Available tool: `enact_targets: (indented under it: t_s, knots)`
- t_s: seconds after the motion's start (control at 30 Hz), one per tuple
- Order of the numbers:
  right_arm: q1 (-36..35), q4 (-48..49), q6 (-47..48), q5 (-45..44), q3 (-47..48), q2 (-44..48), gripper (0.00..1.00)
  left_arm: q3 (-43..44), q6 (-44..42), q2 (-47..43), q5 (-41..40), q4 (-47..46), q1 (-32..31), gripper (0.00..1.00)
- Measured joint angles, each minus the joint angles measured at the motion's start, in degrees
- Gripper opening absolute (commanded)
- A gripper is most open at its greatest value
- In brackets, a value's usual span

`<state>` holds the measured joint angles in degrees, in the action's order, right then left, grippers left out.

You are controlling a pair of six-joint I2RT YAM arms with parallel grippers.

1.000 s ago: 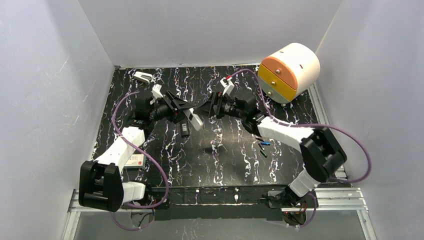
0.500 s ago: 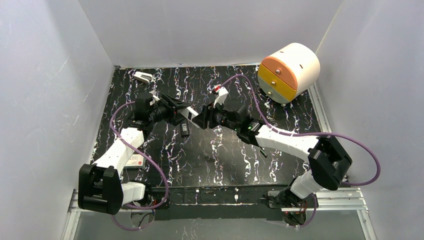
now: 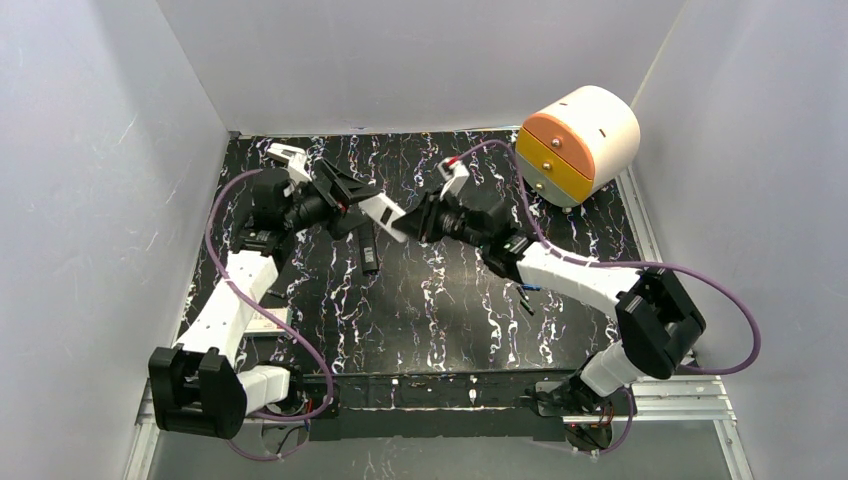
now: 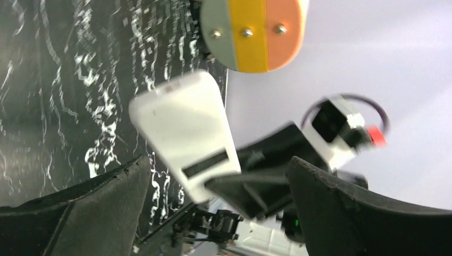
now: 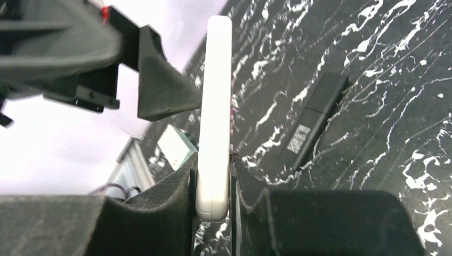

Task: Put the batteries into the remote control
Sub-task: Adjust the remote control.

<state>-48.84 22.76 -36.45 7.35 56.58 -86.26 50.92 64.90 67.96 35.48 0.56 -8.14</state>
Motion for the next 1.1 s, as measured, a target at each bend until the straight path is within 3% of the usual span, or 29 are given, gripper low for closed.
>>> enact_targets:
  t_s: [0.2,0.4,0.6,0.97,1.03,1.1]
  knots:
    - [8.92,11.85,-16.04,8.26,0.00,-1.57,0.25,3.96,-7.08,-1.99,6.27,-3.69,1.57,0.93]
    - [9.46,29.94,-33.92,14.51,-0.15,-7.39,0.25,3.98,-5.62,-0.55,11.19,-10.47,1.70,0.87]
    - [8.33,41.42,-46.12,16.68,-1.88,-12.26,0.25,3.96,-3.10,0.00,11.96,-15.13,1.70,0.66]
    - [7.56,46.66,-51.10,18.43,-1.99,-13.29,0.26,1.95,1.38,0.20,12.00,-20.81,1.70,0.26]
    - [7.56,47.95,-52.06,18.56,-1.99,-13.75,0.27,1.70,1.84,0.26,11.93,-21.03,1.77,0.14]
    - [7.56,48.61,-52.52,18.71,-1.99,-13.86,0.36,1.31,2.45,0.26,12.02,-21.84,1.79,0.00]
